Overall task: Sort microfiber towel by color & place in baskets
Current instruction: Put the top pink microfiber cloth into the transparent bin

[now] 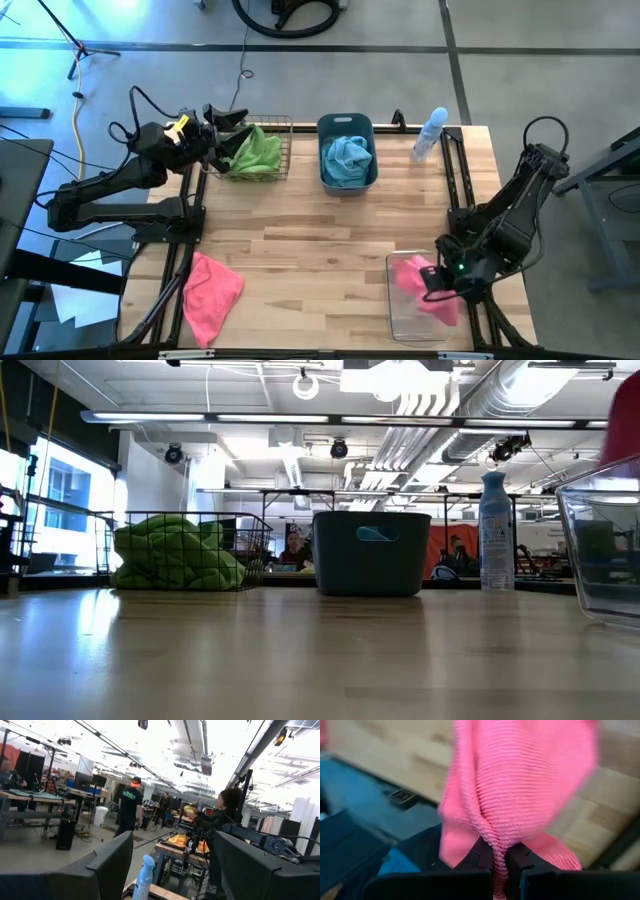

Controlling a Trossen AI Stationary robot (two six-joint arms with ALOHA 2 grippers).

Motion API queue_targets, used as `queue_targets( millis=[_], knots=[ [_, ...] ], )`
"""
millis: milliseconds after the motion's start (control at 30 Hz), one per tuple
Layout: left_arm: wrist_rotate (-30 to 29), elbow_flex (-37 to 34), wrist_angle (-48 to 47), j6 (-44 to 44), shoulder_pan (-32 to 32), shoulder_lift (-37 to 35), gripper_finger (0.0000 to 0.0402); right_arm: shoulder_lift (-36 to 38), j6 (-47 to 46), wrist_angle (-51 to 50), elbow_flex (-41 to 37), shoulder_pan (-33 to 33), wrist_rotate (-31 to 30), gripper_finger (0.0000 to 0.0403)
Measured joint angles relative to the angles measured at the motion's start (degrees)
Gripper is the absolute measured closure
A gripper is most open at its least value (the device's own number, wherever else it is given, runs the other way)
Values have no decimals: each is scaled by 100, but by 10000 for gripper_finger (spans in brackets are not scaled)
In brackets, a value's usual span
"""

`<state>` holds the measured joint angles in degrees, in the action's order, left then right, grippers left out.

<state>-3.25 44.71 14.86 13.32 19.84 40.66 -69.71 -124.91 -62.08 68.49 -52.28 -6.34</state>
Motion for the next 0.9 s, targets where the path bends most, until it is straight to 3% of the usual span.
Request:
queue_targets(
  millis=[133, 300, 467, 600, 900],
  knots=[
    [0, 0, 8, -2, 1, 0, 135, -141, -317, -477, 0, 211, 459, 403],
    [2, 0, 8, -2, 2, 0, 135, -374, -321, -276, 0, 519, 633, 403],
    [2, 0, 6, -4, 2, 0, 135, -778, -306, -64, 0, 701, 1330, 403],
    [2, 0, 3, -3, 2, 0, 135, -1188, -206, 344, 0, 763, 1345, 403],
    [3, 0, 3, -6, 2, 0, 135, -1587, 186, 128, 0, 1147, 1218, 403]
  ],
)
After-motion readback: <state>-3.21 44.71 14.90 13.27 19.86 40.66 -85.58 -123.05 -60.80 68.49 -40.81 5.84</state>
